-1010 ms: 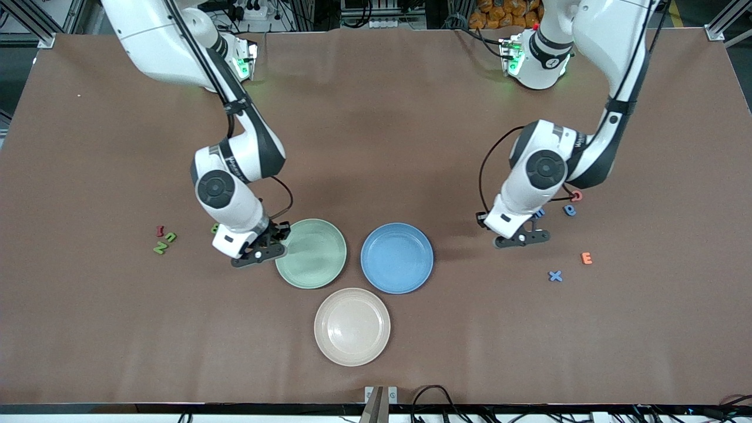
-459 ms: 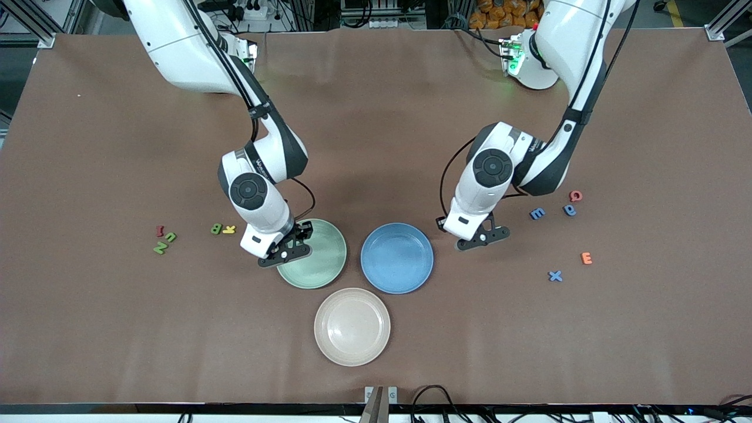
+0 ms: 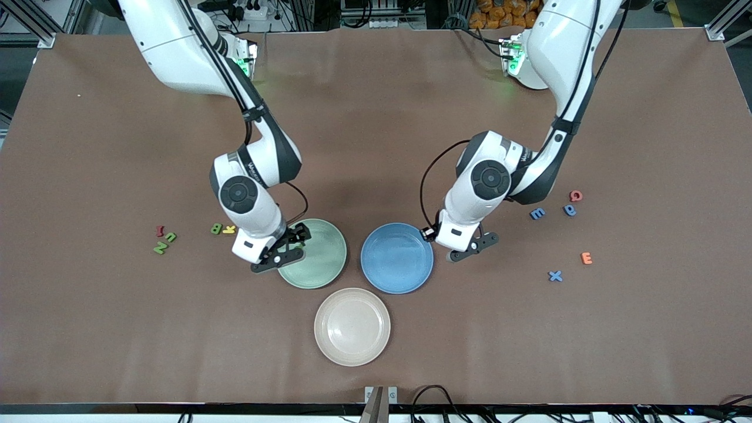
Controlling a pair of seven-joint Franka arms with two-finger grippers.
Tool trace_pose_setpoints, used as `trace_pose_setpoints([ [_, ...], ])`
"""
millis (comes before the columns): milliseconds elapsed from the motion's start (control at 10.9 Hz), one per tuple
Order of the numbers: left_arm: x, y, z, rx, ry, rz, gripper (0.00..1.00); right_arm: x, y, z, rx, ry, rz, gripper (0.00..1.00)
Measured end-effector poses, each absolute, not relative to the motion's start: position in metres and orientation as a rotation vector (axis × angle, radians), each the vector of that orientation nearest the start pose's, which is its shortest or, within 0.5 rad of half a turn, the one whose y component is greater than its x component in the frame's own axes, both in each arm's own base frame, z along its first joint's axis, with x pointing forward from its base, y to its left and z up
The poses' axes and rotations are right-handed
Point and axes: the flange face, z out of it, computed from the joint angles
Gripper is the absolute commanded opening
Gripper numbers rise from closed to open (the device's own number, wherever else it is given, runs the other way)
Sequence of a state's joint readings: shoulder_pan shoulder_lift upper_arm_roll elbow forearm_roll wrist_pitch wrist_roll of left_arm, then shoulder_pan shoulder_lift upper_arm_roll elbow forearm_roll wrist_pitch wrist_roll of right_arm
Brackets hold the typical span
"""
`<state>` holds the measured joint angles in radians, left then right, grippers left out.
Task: Sort letters by color into matching plates
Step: 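Release the green P onto the green plate while the left gripper drops its letter, then move the right gripper to the green Z while the left gripper returns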
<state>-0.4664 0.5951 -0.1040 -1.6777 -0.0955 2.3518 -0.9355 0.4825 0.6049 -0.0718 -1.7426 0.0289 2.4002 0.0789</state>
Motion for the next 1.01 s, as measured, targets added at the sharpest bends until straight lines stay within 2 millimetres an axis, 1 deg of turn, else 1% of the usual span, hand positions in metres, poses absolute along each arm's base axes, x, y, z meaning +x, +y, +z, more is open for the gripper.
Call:
trace_pose_setpoints([
  [92, 0.582, -0.379, 0.265, -3.205, -0.784, 0.052, 0.0, 0.623, 0.256, 0.236, -3.106, -0.54, -0.097, 1.0],
  [184, 0.581, -0.391, 0.265, -3.201, -0.826, 0.054, 0.0, 0.633, 0.233, 0.237, -3.096, -0.616, -0.099, 1.0],
  [276, 0.578, -0.4, 0.265, -3.194, -0.869, 0.057, 0.0, 0.641, 0.209, 0.237, -3.084, -0.694, -0.098, 1.0],
  [367, 0.577, -0.407, 0.268, -3.187, -0.916, 0.055, 0.0, 0.648, 0.189, 0.238, -3.079, -0.728, -0.098, 1.0],
  [459, 0.578, -0.412, 0.272, -3.182, -0.959, 0.051, 0.06, 0.651, 0.173, 0.239, -3.083, -0.718, -0.09, 1.0],
  [551, 0.577, -0.416, 0.275, -3.177, -0.993, 0.049, 0.83, 0.654, 0.156, 0.239, -3.097, -0.684, -0.067, 1.0],
  [643, 0.575, -0.421, 0.276, -3.171, -1.018, 0.052, 1.0, 0.657, 0.136, 0.239, -3.121, -0.642, -0.039, 1.0],
  [827, 0.571, -0.427, 0.272, -3.168, -1.017, 0.059, 1.0, 0.664, 0.083, 0.245, -3.18, -0.531, -0.006, 1.0],
  [1010, 0.572, -0.426, 0.271, -3.166, -1.017, 0.057, 1.0, 0.669, 0.036, 0.255, -3.213, -0.344, -0.021, 1.0],
])
